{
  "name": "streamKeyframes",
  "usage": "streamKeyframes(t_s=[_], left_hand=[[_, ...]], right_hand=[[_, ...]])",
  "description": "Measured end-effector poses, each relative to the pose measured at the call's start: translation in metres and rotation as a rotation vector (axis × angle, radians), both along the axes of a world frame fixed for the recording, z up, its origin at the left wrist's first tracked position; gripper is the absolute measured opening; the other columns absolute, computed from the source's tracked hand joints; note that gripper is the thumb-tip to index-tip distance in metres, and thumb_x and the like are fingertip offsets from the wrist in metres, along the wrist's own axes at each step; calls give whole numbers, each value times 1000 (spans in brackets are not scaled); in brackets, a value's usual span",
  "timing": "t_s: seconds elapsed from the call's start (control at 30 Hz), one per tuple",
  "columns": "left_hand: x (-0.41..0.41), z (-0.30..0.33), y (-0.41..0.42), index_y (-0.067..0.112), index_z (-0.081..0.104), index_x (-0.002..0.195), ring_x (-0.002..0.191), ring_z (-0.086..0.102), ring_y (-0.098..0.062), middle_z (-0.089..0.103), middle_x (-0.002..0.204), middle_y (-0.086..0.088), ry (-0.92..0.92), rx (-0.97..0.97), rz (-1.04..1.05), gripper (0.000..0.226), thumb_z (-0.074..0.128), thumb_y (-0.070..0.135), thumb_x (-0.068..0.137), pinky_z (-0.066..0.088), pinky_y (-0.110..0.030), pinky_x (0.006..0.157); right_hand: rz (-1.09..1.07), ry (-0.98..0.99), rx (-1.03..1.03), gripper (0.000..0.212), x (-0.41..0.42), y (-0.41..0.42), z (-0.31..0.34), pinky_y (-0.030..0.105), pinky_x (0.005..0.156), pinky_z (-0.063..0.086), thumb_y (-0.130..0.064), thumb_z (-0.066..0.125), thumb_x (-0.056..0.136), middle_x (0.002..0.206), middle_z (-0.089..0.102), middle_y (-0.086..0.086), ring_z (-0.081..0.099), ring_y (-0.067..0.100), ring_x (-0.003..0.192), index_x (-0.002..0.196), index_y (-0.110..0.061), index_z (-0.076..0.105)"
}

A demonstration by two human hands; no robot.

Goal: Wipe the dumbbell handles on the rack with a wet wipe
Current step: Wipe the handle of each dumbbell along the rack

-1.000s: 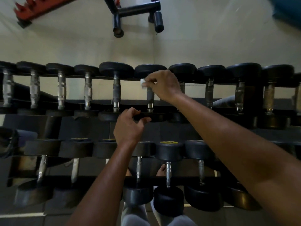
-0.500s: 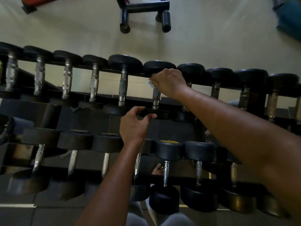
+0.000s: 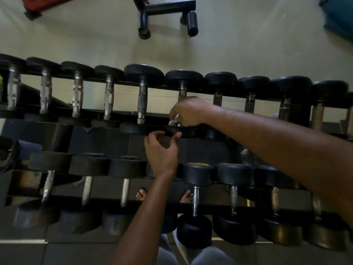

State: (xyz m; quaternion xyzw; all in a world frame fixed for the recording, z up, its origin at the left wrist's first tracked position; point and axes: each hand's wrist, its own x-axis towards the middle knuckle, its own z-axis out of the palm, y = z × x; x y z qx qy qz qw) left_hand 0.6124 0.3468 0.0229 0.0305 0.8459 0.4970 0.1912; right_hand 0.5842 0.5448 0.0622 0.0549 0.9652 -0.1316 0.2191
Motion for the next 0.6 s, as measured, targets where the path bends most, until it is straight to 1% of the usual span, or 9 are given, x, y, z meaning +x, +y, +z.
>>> streamKeyframes(t_s=[0.03,0.1,0.17,0.27,0.33,0.43,0.47,0.53,0.6], left_hand=[[6,-2,0,17,65,116,101,63,-11,64,114,1,-102,18,68,59,91,55,80,43,-6,82],[14,-8,-1,18,62,129,113,65,-16,66,121,2,-383,97,148,77,93,62,73,49,-20,91],[18,-12,0,20,53,147,127,60,-15,61,139,3,-565,207,134,96,98,54,70,48,-25,94],[17,-23,7,23,42,160,143,49,-13,50,157,5,-566,308,108,112,102,42,68,44,-29,106],[16,-29,13,24,45,159,143,51,-13,51,157,7,-544,345,144,114,105,40,64,45,-32,113],[18,-43,18,22,61,147,134,63,-16,67,145,4,-546,401,218,104,109,41,57,52,-40,115],[18,-46,18,18,66,142,129,67,-18,72,138,1,-532,433,238,95,109,37,59,56,-39,110],[17,-50,19,8,73,128,115,75,-18,79,122,-3,-514,485,262,72,104,24,65,61,-28,95],[11,-56,17,6,77,106,94,78,-16,81,101,-4,-548,522,245,47,101,22,68,60,-25,81]], right_hand=[[-42,8,-56,23,4,-1,-5,32,80,53,-28,69,99,106,66,-14,65,14,98,122,-32,73],[-194,89,-218,18,13,1,-13,30,81,53,-28,70,101,106,69,-15,67,10,98,117,-30,77],[-437,267,-390,14,21,7,-17,28,88,53,-30,73,101,108,74,-15,68,4,99,113,-28,80],[-741,522,-499,15,35,16,-24,27,88,53,-31,74,101,104,73,-18,67,1,98,113,-26,80],[-872,596,-508,18,42,18,-33,36,85,60,-32,74,101,104,73,-18,69,5,94,116,-25,79],[-970,654,-509,21,45,21,-45,42,84,65,-32,75,100,104,73,-20,72,5,93,118,-23,80],[-985,675,-498,21,45,21,-48,41,85,65,-32,75,100,103,73,-20,71,4,94,118,-23,80],[-1011,709,-482,21,43,24,-51,39,85,64,-31,75,100,102,74,-18,71,3,95,118,-21,80],[-1026,730,-489,20,41,27,-53,41,83,64,-30,75,101,102,75,-16,72,5,95,118,-20,80]])
